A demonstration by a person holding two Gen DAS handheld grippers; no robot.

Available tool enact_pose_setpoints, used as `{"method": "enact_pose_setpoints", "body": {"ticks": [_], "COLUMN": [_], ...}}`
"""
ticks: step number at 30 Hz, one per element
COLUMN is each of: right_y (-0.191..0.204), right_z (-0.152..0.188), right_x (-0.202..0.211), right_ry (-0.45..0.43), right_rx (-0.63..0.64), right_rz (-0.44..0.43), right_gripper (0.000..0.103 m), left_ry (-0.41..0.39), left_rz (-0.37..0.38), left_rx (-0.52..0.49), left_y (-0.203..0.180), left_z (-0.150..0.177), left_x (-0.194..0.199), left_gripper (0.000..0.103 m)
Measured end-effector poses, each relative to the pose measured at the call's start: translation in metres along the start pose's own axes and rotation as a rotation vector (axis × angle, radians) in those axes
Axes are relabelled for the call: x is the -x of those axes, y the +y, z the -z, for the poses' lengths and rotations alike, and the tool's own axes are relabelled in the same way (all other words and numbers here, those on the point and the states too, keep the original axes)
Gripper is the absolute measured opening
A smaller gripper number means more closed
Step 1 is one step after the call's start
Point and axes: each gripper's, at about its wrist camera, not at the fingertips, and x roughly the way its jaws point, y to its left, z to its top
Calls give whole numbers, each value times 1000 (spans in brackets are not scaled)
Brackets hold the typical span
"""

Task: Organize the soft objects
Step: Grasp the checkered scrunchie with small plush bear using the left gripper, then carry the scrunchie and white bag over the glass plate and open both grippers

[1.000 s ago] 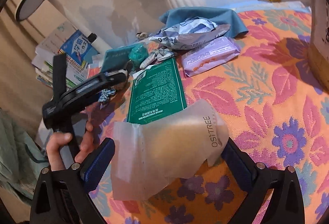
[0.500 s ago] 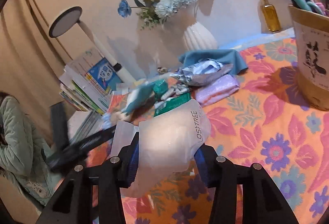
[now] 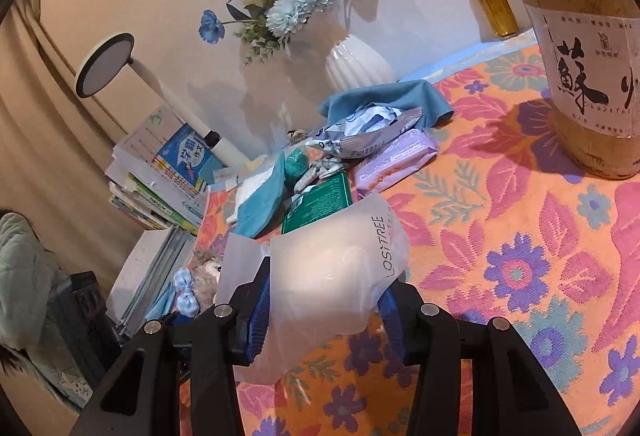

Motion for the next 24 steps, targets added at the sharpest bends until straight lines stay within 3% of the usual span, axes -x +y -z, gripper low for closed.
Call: {"method": "enact_pose_setpoints", "body": {"ticks": [7,11,15,20,24], "right_y": [5,10,15,10,-20], "right_z": [0,-13,-33,-62,-89], "right_x": [20,61,110,167,208], "right_ry": [-43,-112,-215,-339,-419], "right_rx": [46,101,137,183,110], "right_rz": [82,129,152,229,297], "right_gripper": [47,47,47,47,47], "left_ry": [11,-10,-97,-176,-206], "left_rz": [-83,17,100,188,284], "left_rx": [-17,-1,37,-20,-82], "left_y": [-13,-28,-48,-100,-158], "left_z": [8,-3,-43,-102,-145], "left_x": [9,28,49,59,59], "left_gripper": [41,41,41,41,41]}}
